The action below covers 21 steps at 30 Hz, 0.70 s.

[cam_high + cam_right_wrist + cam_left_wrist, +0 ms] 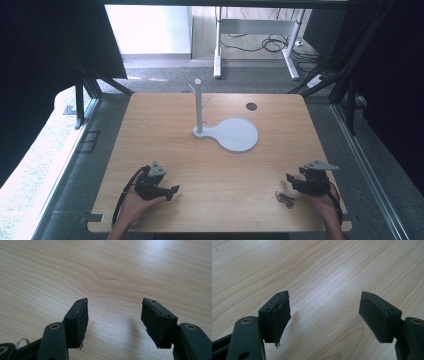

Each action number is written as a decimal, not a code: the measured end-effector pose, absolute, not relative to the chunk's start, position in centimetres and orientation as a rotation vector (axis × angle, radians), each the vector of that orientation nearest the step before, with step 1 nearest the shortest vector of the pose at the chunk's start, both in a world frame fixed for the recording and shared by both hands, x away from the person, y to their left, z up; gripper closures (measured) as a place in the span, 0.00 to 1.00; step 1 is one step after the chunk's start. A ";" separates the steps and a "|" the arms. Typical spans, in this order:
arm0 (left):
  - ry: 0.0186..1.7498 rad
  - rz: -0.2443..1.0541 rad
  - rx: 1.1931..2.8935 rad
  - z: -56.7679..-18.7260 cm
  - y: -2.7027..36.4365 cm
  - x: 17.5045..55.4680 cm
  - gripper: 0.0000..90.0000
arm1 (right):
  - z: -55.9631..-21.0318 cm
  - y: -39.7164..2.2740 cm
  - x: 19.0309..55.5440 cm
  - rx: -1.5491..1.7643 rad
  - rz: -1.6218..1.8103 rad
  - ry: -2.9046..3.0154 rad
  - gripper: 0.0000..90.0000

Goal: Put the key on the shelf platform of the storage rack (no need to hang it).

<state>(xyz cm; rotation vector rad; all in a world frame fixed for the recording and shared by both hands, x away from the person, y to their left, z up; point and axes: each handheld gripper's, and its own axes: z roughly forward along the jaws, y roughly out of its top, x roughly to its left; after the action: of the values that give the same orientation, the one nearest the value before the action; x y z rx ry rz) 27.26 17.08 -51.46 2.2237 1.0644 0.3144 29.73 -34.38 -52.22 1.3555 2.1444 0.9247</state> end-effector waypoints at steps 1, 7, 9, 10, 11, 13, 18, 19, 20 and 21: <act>1.064 0.316 2.225 -51.5 17.1 27.3 0.28 | -52.3 -34.3 29.7 1.352 0.923 2.153 0.43; 1.062 0.319 2.223 -51.4 17.1 27.2 0.28 | -52.3 -34.2 29.7 1.342 0.924 2.171 0.45; 1.061 0.318 2.226 -51.4 17.1 27.3 0.28 | -52.1 -34.1 29.7 1.341 0.935 2.176 0.45; 1.060 0.315 2.229 -51.5 17.0 27.3 0.28 | -52.0 -34.1 29.7 1.341 0.934 2.176 0.46; 1.059 0.313 2.232 -51.5 17.0 27.3 0.28 | -51.9 -34.1 29.6 1.340 0.936 2.177 0.46; 1.056 0.315 2.240 -51.5 17.0 27.3 0.28 | -51.9 -34.1 29.6 1.334 0.937 2.179 0.46; 1.056 0.320 2.232 -51.5 17.1 27.3 0.28 | -51.7 -34.0 29.5 1.320 0.971 2.190 0.48; 1.057 0.322 2.232 -51.5 17.1 27.3 0.28 | -51.6 -34.0 29.5 1.310 0.980 2.196 0.48; 1.059 0.322 2.230 -51.5 17.1 27.3 0.28 | -51.6 -33.9 29.5 1.306 0.979 2.198 0.48; 1.058 0.323 2.231 -51.5 17.1 27.3 0.28 | -51.6 -33.8 29.4 1.309 0.978 2.201 0.49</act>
<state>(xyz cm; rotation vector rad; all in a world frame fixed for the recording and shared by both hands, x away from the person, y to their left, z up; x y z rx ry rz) 27.29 17.09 -51.47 2.2312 1.0582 0.3227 29.42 -33.83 -51.55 1.3094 2.2005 0.9777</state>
